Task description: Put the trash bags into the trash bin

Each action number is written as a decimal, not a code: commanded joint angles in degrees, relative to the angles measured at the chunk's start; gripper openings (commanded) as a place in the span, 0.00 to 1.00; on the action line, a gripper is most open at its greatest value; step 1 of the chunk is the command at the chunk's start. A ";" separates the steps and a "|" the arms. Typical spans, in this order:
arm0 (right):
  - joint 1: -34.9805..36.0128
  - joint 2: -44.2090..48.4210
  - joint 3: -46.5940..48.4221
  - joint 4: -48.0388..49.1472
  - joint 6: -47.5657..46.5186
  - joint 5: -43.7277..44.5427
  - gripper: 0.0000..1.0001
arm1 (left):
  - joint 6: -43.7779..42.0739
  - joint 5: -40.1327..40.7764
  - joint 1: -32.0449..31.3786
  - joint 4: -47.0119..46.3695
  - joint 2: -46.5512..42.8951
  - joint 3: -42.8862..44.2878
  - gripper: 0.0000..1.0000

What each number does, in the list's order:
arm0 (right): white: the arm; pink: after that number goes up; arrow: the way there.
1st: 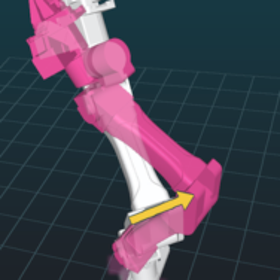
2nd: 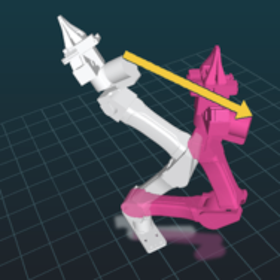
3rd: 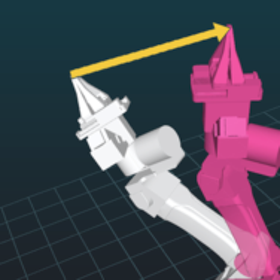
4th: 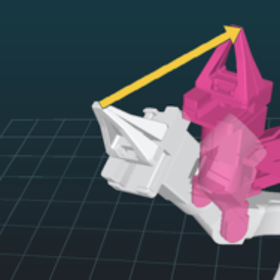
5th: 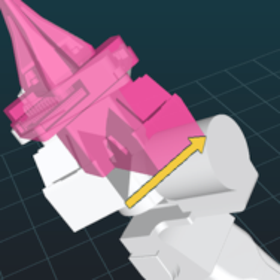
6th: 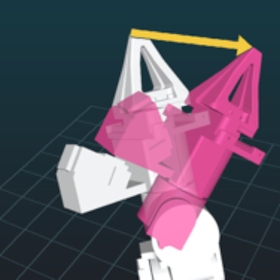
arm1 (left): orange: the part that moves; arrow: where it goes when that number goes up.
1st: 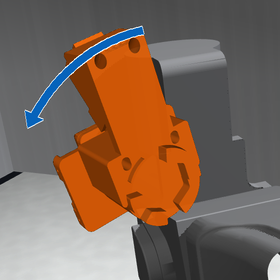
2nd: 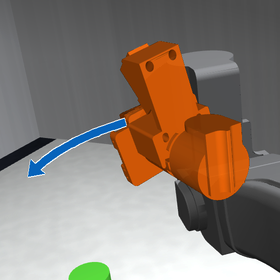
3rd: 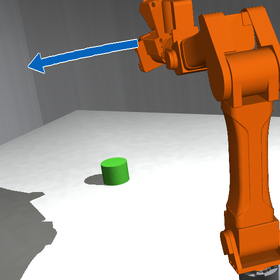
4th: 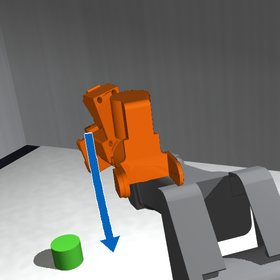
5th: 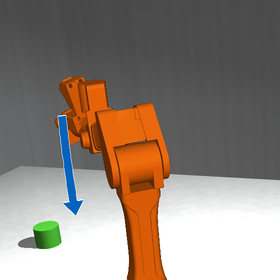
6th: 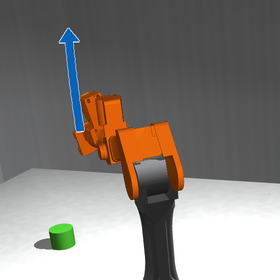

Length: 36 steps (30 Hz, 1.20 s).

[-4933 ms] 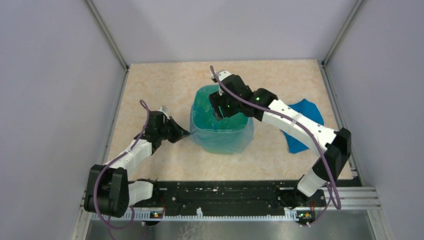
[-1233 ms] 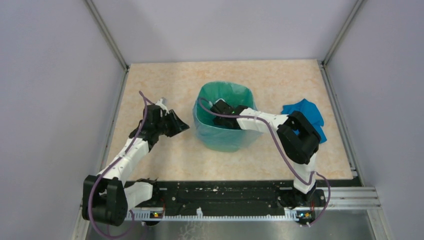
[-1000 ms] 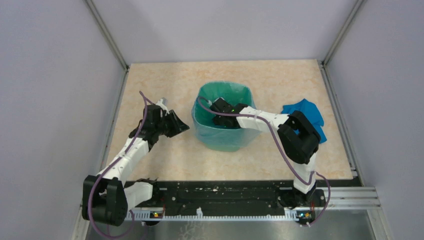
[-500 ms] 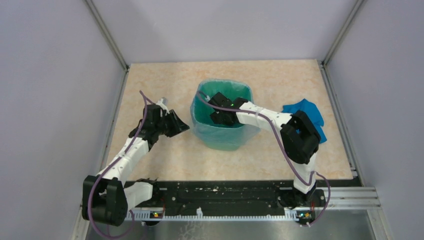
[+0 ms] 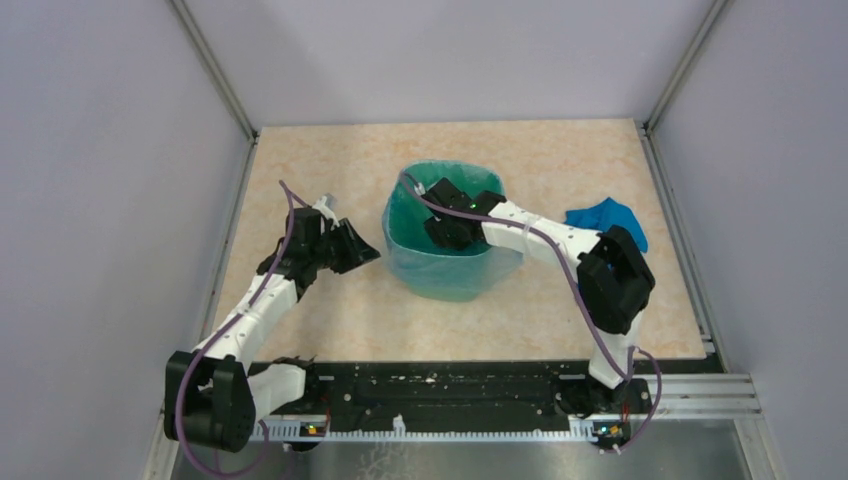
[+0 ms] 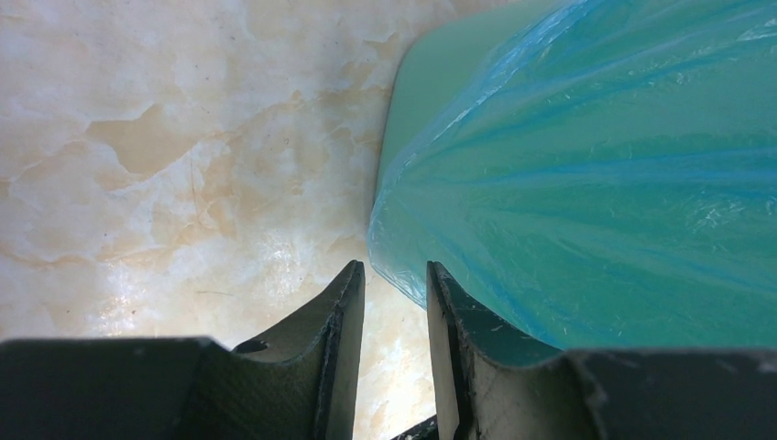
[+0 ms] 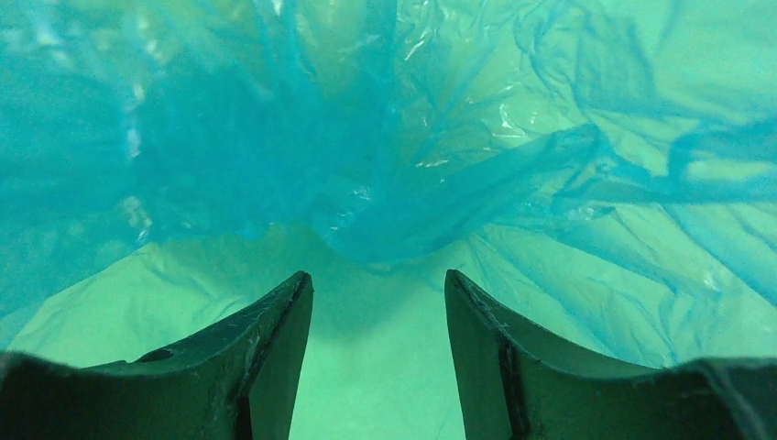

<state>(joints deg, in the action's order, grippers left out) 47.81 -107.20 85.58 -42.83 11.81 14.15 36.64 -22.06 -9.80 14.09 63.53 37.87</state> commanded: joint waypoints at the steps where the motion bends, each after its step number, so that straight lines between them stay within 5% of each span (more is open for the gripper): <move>1: -0.31 4.53 1.28 0.86 1.55 -2.27 0.55 | -0.70 -1.34 -0.13 -0.97 -0.43 2.46 0.38; 19: 0.33 12.44 6.70 -3.30 7.00 -4.20 0.56 | -0.44 -1.83 -0.22 -2.20 0.76 3.01 0.37; 36: 0.70 29.55 5.93 -1.62 9.00 -1.69 0.61 | -0.50 -2.52 -0.22 -3.02 1.95 3.52 0.35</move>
<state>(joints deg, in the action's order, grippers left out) 48.25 -83.33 90.76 -45.78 19.59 9.45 36.67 -23.55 -9.82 13.65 64.82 39.18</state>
